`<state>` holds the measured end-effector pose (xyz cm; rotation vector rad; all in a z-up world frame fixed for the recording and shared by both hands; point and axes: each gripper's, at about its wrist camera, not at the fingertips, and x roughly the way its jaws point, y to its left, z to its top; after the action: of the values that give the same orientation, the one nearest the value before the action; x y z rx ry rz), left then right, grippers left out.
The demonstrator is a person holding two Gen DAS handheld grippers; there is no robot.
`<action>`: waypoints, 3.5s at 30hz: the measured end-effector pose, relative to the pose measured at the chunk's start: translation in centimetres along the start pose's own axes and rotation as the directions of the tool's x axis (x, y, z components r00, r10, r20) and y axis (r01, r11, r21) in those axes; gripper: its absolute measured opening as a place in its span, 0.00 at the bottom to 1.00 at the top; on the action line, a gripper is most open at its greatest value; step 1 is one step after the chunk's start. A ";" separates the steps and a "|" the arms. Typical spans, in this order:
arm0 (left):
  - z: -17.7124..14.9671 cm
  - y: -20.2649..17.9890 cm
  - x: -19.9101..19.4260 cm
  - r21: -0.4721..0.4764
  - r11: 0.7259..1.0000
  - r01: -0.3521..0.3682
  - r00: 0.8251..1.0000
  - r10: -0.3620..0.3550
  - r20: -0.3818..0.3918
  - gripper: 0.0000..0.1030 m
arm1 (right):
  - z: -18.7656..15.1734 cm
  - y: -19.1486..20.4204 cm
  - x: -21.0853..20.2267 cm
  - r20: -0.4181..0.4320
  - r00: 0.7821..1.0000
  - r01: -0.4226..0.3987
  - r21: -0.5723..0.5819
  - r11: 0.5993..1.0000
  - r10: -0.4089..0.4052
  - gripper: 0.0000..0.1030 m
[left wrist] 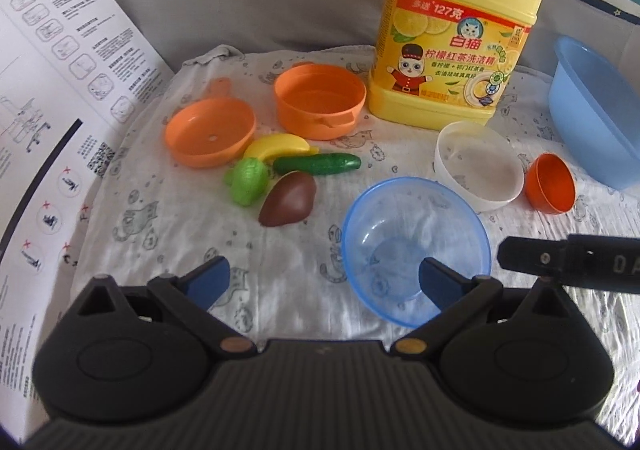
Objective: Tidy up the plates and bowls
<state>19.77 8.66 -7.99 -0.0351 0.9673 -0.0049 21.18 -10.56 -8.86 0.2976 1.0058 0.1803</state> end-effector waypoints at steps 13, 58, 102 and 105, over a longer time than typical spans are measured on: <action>0.2 -0.9 1.8 0.018 0.996 0.083 0.996 -0.083 -0.024 0.44 | 0.3 1.0 2.4 -0.031 0.996 -0.083 -0.009 0.996 0.083 0.17; -8.4 -9.9 -10.0 0.170 0.967 0.190 0.981 -0.181 -0.071 0.26 | -10.5 -5.5 -12.3 0.035 0.999 -0.040 0.005 0.999 0.040 0.14; -16.1 -11.9 -10.5 0.250 0.946 0.208 0.969 -0.163 -0.188 0.70 | -17.5 -7.8 -13.8 -0.057 0.998 0.018 0.041 0.999 -0.016 0.29; -15.8 -11.9 -10.8 0.268 0.946 0.182 0.977 -0.144 -0.155 0.87 | -17.2 -8.0 -13.8 -0.049 0.998 0.031 0.046 0.998 -0.029 0.54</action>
<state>0.77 -3.48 -7.67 0.1494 1.0881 -0.3013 -0.61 -19.26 -9.06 0.3218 1.0629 0.1371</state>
